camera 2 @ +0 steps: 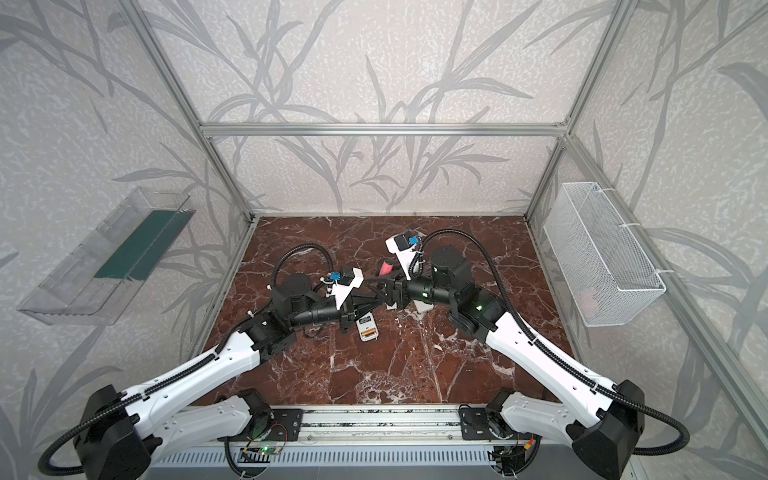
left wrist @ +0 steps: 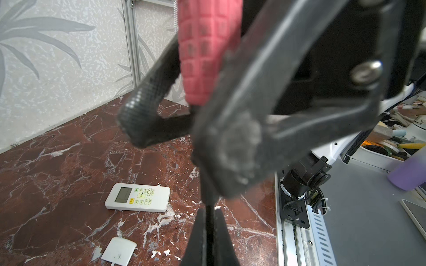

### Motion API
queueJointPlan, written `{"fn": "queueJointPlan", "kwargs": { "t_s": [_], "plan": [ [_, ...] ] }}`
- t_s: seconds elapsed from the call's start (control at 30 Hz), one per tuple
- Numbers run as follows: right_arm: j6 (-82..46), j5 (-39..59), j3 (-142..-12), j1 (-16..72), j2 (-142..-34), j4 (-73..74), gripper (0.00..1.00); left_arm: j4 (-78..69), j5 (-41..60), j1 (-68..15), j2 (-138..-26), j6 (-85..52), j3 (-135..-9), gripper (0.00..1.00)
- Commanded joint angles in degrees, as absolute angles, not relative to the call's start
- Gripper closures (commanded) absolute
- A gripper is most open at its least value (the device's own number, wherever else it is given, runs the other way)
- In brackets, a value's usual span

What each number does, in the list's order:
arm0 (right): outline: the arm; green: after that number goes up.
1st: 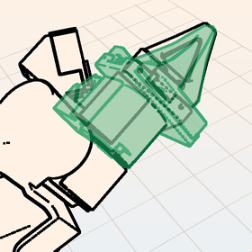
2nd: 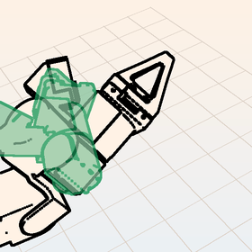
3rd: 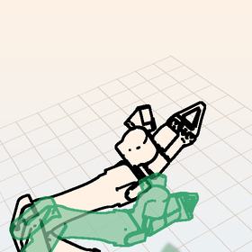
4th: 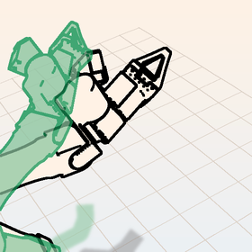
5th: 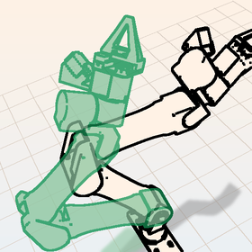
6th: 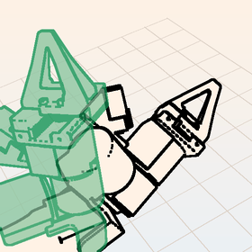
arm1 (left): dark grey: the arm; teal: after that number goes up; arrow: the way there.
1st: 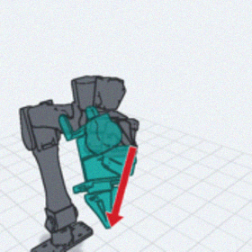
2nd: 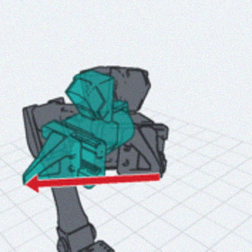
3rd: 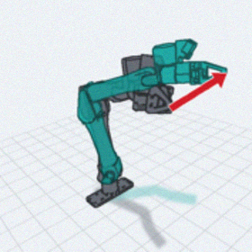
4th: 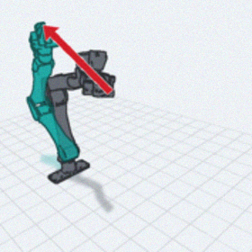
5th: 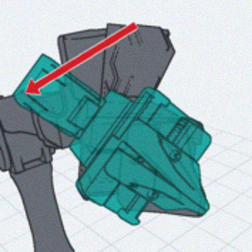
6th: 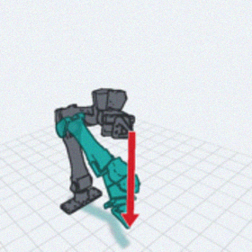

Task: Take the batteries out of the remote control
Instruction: 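Open the left gripper off the shaft and move it toward the remote, then grasp the remote's battery end with the left gripper while the right brings the screwdriver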

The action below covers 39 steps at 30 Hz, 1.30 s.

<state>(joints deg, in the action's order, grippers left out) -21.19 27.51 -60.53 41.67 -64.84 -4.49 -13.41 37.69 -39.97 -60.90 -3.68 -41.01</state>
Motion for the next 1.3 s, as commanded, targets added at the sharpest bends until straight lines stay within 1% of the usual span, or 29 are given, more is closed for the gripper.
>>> {"fn": "queueJointPlan", "kwargs": {
  "t_s": [0.0,0.07,0.1,0.13,0.17,0.2,0.23,0.27,0.3,0.33,0.4,0.47,0.57,0.7,0.8,0.87,1.07,1.17,1.27],
  "plan": [
    [-19.66,28.48,-62.23,41.57,-64.6,-5.12,0.79,-13.45,39.88,-39.57,-59.85,-3.75,-41.96,1.0],
    [-18.9,28.03,-62.22,41.57,-64.51,-5.25,1.0,-13.28,39.21,-39.56,-59.86,-3.9,-42.1,1.0],
    [-18.45,27.28,-62.18,41.57,-64.22,-5.44,1.0,-13.11,38.31,-39.52,-59.79,-4.02,-41.98,1.0],
    [-18.21,25.77,-61.86,41.57,-63.76,-5.49,1.0,-12.97,36.87,-39.55,-59.61,-4.33,-41.74,0.89],
    [-18.06,24.05,-61.41,41.57,-63.28,-5.38,1.0,-12.85,34.88,-39.53,-59.27,-4.83,-41.4,0.73],
    [-17.74,21.35,-60.65,41.77,-62.66,-5.2,1.0,-12.58,32.85,-39.54,-58.71,-5.58,-40.94,0.6],
    [-17.23,17.53,-59.66,42.19,-61.83,-5.16,1.0,-12.08,30.21,-39.46,-57.88,-6.66,-40.19,0.53],
    [-16.47,13.82,-58.55,42.76,-61.2,-5.14,1.0,-11.24,27.44,-39.46,-57.05,-7.84,-39.54,0.49],
    [-15.34,9.09,-57.01,43.63,-60.54,-4.91,1.0,-9.74,24.56,-39.46,-55.97,-9.46,-38.55,0.47],
    [-14.63,3.7,-55.21,44.81,-59.99,-4.71,1.0,-7.47,21.51,-39.36,-54.99,-10.8,-37.73,0.47],
    [-14.25,-4.09,-50.91,46.77,-59.3,-2.06,1.0,-1.73,15.02,-39.37,-53.35,-14.15,-36.5,0.47],
    [-13.75,-8.8,-46.26,49.04,-59.36,3.12,1.0,5.27,7.27,-39.29,-52.74,-19.42,-35.9,0.48],
    [-14.14,-15.98,-42.3,53.69,-62.09,9.73,1.0,11.33,1.98,-39.19,-53.55,-27.6,-34.18,0.49],
    [-12.56,-20.81,-40.82,58.13,-68.8,17.88,1.0,6.56,2.57,-39.25,-56.96,-37.67,-29.03,0.48],
    [-13.89,-21.7,-39.76,58.18,-72.24,23.74,1.0,-0.06,5.58,-39.22,-60.0,-40.88,-26.19,0.48],
    [-14.48,-22.26,-39.12,60.08,-73.91,27.32,1.0,-1.48,5.75,-39.29,-61.43,-42.79,-25.51,0.48],
    [-15.41,-23.05,-40.53,61.54,-79.92,29.73,1.0,-6.09,5.65,-39.19,-63.62,-46.83,-22.23,0.47],
    [-16.08,-23.21,-40.87,62.04,-81.87,30.32,1.0,-7.39,7.48,-39.07,-65.3,-48.05,-22.49,0.52],
    [-16.17,-23.47,-41.29,62.4,-82.85,29.61,1.0,-8.44,9.58,-39.07,-67.25,-48.58,-23.64,0.53]
  ]
}}
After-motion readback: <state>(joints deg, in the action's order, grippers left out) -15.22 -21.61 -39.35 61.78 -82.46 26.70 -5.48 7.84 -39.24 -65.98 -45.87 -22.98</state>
